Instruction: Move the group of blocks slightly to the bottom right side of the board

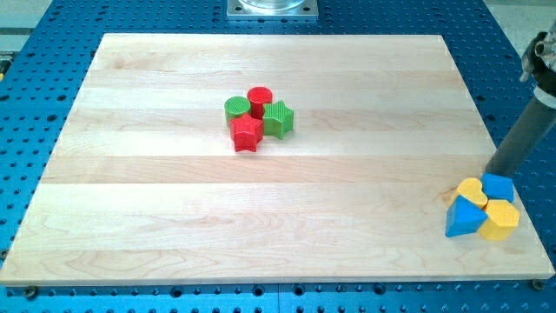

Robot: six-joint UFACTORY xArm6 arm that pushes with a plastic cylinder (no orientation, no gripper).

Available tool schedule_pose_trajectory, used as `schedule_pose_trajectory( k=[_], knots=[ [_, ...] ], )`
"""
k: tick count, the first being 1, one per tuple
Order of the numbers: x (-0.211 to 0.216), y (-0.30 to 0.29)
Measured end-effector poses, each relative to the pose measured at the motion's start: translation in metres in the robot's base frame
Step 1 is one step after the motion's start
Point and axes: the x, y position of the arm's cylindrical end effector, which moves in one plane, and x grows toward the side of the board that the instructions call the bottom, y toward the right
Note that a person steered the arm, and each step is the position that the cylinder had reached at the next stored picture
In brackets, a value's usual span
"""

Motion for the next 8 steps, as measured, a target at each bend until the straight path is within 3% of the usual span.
schedule_pose_trajectory(
  k=[1,5,7,8],
  knots=[
    [0.040,0.004],
    [0.115,0.010],
    [0.092,-0.002],
    [0.080,-0.035]
  ],
)
